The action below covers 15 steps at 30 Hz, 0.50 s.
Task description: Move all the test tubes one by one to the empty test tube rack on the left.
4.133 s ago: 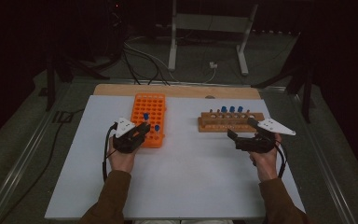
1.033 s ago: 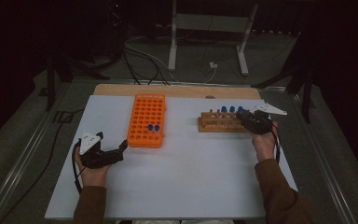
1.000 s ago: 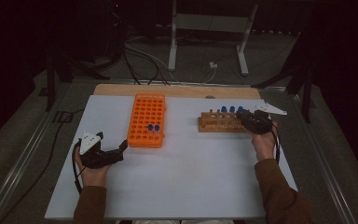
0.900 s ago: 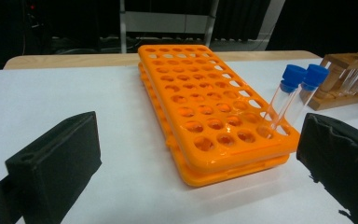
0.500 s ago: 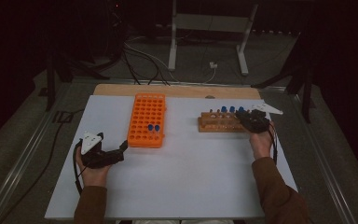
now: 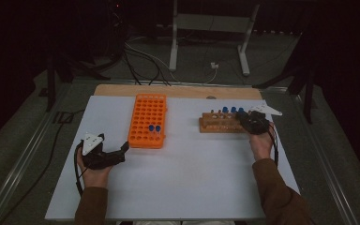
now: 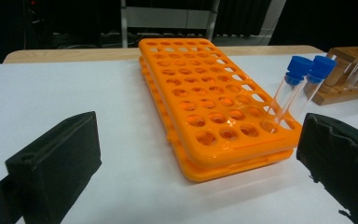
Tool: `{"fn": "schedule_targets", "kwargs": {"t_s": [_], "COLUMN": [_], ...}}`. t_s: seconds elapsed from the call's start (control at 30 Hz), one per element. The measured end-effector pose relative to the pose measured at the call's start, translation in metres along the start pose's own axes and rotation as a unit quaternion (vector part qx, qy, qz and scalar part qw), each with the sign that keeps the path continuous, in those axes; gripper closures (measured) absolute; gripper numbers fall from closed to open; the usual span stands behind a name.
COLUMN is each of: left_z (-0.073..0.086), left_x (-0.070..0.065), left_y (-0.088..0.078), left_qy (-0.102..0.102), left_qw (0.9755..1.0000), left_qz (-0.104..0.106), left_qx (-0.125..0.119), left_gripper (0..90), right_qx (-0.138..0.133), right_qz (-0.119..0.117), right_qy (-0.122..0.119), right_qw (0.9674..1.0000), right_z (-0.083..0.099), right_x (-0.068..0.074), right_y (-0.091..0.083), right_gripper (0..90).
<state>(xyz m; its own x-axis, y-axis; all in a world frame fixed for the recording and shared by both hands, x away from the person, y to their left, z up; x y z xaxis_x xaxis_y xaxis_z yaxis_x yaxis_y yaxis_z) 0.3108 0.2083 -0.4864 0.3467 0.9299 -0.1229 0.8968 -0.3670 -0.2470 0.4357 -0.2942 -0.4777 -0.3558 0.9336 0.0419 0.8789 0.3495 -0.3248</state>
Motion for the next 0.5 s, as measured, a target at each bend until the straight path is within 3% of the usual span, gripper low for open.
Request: {"fn": "schedule_targets", "kwargs": {"t_s": [0.3, 0.5], "left_z": [0.0, 0.001], "left_x": [0.0, 0.0], "left_y": [0.0, 0.0], "left_qy": [-0.001, -0.002], "left_qw": [1.0, 1.0], "left_qz": [-0.001, -0.001], "left_qx": [0.001, 0.003], "left_gripper": [0.6, 0.6], "right_qx": [-0.025, -0.043], "right_qz": [-0.001, -0.003], "right_qy": [-0.003, -0.019], "right_qw": [0.9997, 0.9989], "right_z": [-0.014, -0.035], "right_x": [-0.002, 0.001], "right_y": [-0.013, -0.023], "right_gripper": [76.4, 76.4]}}
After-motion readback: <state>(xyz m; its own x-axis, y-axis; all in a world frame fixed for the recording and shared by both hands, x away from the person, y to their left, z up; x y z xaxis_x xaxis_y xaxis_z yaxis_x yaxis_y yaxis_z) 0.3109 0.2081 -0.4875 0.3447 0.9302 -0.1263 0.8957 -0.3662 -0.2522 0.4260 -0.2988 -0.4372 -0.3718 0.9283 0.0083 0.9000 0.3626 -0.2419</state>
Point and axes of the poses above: each handheld gripper's, and its own axes: y roughly forward along the jaws, z roughly out of its underside, x roughly to its left, the point moved 2 cm from there along y, roughly forward along the jaws, and after that the axes turned 8 degrees about -x, right-handed, at the moved point
